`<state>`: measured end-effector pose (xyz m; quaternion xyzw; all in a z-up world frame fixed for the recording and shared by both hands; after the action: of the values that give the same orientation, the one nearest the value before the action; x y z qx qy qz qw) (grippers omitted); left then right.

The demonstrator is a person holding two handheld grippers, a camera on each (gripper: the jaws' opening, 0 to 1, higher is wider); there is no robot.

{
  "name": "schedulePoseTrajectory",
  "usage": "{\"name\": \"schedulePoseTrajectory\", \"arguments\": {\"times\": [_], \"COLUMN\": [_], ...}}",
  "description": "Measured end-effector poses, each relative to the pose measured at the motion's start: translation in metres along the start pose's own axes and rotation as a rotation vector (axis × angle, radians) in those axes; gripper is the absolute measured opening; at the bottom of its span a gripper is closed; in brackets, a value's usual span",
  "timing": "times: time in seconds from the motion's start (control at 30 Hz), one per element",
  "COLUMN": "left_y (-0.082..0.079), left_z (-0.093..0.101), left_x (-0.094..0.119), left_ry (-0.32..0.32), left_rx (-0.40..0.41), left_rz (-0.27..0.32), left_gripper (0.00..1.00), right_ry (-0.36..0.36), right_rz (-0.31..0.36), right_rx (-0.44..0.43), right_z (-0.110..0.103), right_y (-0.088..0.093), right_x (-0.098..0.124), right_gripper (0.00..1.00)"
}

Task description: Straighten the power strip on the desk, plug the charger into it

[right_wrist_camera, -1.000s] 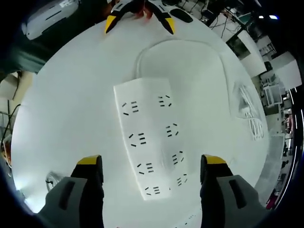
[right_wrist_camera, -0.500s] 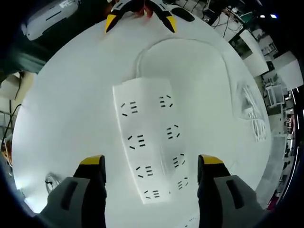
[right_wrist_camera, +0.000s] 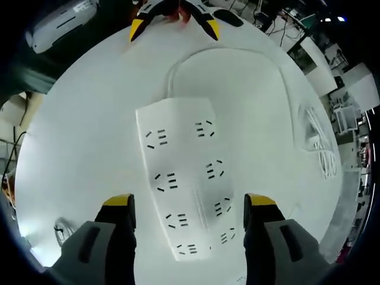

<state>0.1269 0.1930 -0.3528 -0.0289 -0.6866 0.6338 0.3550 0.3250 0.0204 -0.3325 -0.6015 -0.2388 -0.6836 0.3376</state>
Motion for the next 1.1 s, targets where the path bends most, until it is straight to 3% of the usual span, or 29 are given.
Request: {"name": "schedulePoseTrajectory", "arguments": {"times": [1.1], "left_y": [-0.001], "left_z": [0.003], "left_x": [-0.003], "left_ry": [0.007], "left_rx": [-0.004], "left_rz": [-0.004], "left_gripper": [1.00], "right_ry": [-0.042], "right_rz": [-0.016], "right_rx": [-0.003], "right_z": [0.006], "right_y": [0.012], "right_x": [-0.014], "right_gripper": [0.66]}}
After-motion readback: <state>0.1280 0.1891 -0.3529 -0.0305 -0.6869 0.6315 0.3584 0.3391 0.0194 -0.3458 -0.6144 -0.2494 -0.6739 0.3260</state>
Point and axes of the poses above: the point that each gripper's makers call its tool centre point, and the gripper's own axes: x roughly backward along the fingers, z roughly to its right, y roughly out of its underside, the point moved 3 cm from there along x, roughly backward along the fingers, and after that the axes turned 6 degrees about -z, right-handed, at the moved point
